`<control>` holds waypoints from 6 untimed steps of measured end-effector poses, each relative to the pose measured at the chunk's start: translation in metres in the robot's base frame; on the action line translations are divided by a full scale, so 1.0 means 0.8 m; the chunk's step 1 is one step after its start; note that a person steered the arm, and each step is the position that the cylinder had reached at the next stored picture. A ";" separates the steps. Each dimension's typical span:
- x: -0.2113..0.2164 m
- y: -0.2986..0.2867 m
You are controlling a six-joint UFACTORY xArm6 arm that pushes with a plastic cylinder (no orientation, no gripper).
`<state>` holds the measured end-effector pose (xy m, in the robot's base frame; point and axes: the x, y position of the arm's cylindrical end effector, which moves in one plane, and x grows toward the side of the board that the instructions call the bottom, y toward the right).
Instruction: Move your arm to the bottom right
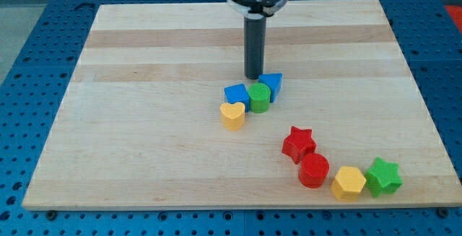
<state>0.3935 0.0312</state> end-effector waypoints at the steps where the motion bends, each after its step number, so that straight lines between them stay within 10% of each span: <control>1: -0.003 0.084; 3: 0.078 0.295; 6: 0.248 0.299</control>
